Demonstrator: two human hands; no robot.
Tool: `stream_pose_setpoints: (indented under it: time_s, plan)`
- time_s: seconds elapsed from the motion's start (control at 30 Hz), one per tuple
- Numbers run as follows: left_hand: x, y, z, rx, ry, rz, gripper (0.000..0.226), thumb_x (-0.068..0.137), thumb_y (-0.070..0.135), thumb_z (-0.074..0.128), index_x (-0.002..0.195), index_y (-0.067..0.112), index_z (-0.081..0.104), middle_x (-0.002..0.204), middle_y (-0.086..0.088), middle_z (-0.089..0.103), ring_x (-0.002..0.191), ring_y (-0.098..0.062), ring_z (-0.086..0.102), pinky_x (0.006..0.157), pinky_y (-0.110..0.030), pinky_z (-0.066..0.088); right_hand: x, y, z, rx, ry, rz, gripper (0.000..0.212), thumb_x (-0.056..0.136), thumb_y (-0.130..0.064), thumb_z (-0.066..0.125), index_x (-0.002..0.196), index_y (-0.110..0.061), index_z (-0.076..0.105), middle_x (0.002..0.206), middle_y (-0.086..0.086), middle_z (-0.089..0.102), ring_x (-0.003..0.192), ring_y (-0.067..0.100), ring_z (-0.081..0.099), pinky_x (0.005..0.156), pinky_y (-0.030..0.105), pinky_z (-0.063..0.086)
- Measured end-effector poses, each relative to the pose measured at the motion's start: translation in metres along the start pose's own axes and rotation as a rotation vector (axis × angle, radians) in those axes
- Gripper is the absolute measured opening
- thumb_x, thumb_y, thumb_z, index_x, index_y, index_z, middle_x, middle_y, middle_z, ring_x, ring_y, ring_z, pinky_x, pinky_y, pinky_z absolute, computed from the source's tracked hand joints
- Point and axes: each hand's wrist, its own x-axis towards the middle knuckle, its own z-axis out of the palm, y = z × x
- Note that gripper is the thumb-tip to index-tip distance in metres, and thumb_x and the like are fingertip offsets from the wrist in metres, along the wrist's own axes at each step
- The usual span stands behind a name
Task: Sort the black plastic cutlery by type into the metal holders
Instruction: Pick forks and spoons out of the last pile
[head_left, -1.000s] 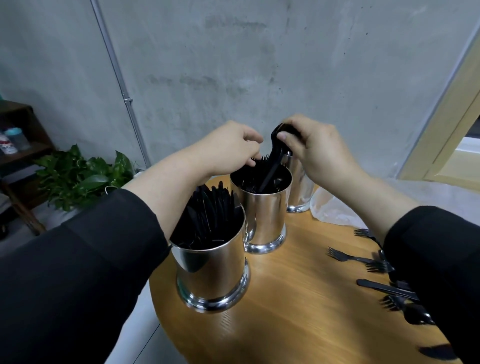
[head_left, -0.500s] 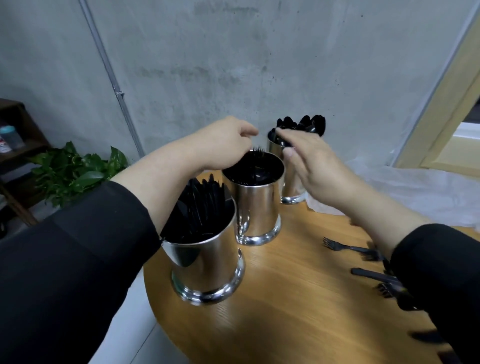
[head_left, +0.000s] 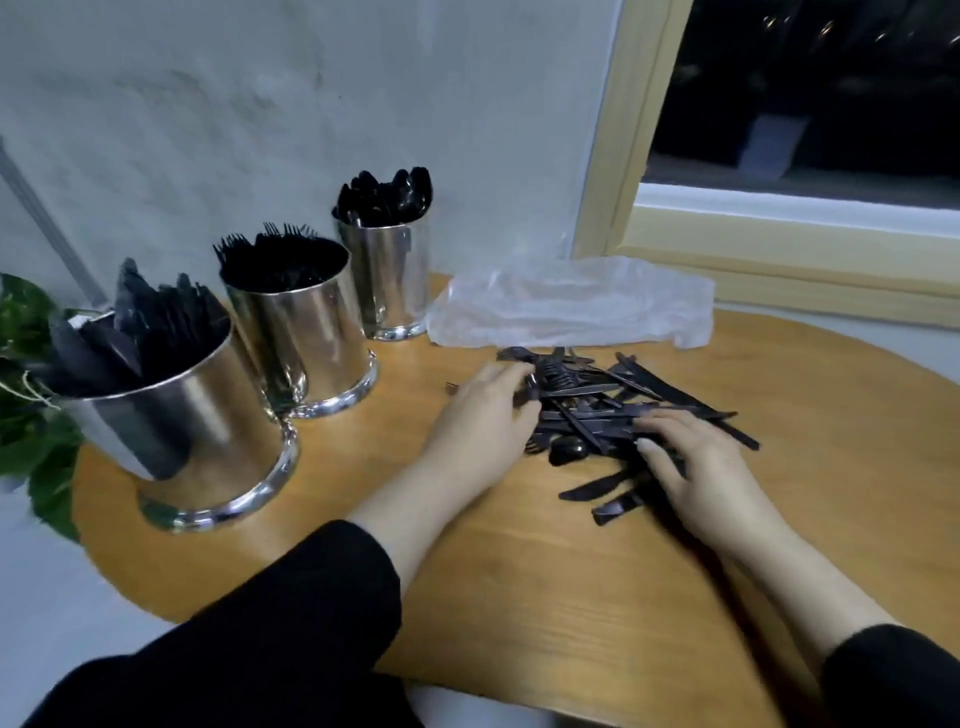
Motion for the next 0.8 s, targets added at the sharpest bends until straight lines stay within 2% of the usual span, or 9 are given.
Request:
stream_pose_setpoints:
  time_s: [0.07, 0.17, 0.27, 0.33, 0.43, 0.57, 0.7, 0.8]
  plan:
    - [-0.002, -0.011, 0.031, 0.061, -0.012, -0.064, 0.06, 0.104, 0.043, 0.052, 0.159, 0.028, 0.033, 0.165, -0.004, 0.031, 0.151, -0.025, 0.03, 0.122, -0.038, 0.023, -0.019, 0.016, 0.008, -0.071, -0.032, 0.053, 0.039, 0.099, -0.039, 0.058, 0.135, -0.026, 0.06, 0.145, -0.007, 0.052, 0.139, 0.016, 0.043, 0.115, 0.047, 0.031]
    - [0.001, -0.012, 0.059, 0.109, -0.012, -0.079, 0.072, 0.102, 0.06, 0.046, 0.163, 0.036, 0.015, 0.173, -0.002, 0.008, 0.158, -0.022, 0.011, 0.126, -0.048, 0.014, -0.028, 0.024, 0.016, -0.084, -0.039, 0.049, 0.053, 0.098, -0.052, 0.051, 0.147, -0.031, 0.048, 0.156, -0.013, 0.038, 0.147, 0.008, 0.029, 0.121, 0.046, 0.018]
    - [0.008, -0.011, 0.077, 0.142, 0.009, -0.061, 0.075, 0.1, 0.067, 0.041, 0.163, 0.042, 0.009, 0.174, 0.0, 0.0, 0.159, -0.02, 0.002, 0.128, -0.051, 0.008, -0.027, 0.027, 0.019, -0.098, -0.075, -0.015, 0.054, 0.098, -0.055, 0.047, 0.147, -0.032, 0.047, 0.157, -0.014, 0.038, 0.147, 0.007, 0.027, 0.12, 0.039, 0.018]
    - [0.014, -0.011, 0.084, 0.216, -0.014, -0.046, 0.072, 0.099, 0.071, 0.035, 0.162, 0.043, 0.013, 0.174, 0.003, -0.001, 0.159, -0.018, -0.001, 0.128, -0.051, 0.005, -0.027, 0.03, 0.019, -0.073, -0.058, -0.035, 0.049, 0.099, -0.053, 0.048, 0.142, -0.032, 0.052, 0.153, -0.015, 0.043, 0.144, 0.006, 0.031, 0.117, 0.035, 0.021]
    - [0.015, -0.009, 0.088, 0.253, -0.026, -0.004, 0.065, 0.1, 0.07, 0.034, 0.158, 0.041, 0.033, 0.172, 0.007, 0.014, 0.158, -0.014, 0.008, 0.127, -0.051, 0.005, -0.027, 0.031, 0.019, 0.019, 0.008, -0.051, 0.032, 0.098, -0.043, 0.056, 0.127, -0.03, 0.064, 0.139, -0.016, 0.055, 0.134, 0.01, 0.046, 0.112, 0.037, 0.03]
    - [0.007, -0.007, 0.088, 0.231, 0.054, 0.076, 0.052, 0.101, 0.062, 0.041, 0.147, 0.039, 0.051, 0.16, 0.014, 0.039, 0.149, -0.009, 0.028, 0.125, -0.047, 0.007, -0.025, 0.027, 0.019, 0.155, 0.168, -0.032, 0.02, 0.096, -0.034, 0.062, 0.113, -0.027, 0.069, 0.121, -0.013, 0.06, 0.114, 0.017, 0.057, 0.096, 0.052, 0.045]
    - [0.006, -0.011, 0.086, 0.095, 0.131, 0.132, 0.039, 0.102, 0.055, 0.049, 0.133, 0.036, 0.064, 0.141, 0.018, 0.057, 0.131, 0.0, 0.042, 0.119, -0.04, 0.017, -0.006, 0.019, 0.017, 0.11, 0.16, -0.091, 0.026, 0.094, -0.026, 0.069, 0.119, -0.023, 0.068, 0.127, -0.009, 0.059, 0.119, 0.019, 0.055, 0.098, 0.051, 0.042]
    - [0.011, -0.018, 0.082, -0.131, 0.264, 0.08, 0.021, 0.103, 0.03, 0.058, 0.119, 0.027, 0.071, 0.117, 0.018, 0.065, 0.11, 0.002, 0.051, 0.108, -0.034, 0.038, 0.027, 0.014, 0.015, 0.042, 0.072, -0.119, 0.031, 0.098, -0.024, 0.063, 0.128, -0.025, 0.065, 0.134, -0.009, 0.059, 0.128, 0.017, 0.051, 0.104, 0.043, 0.033]
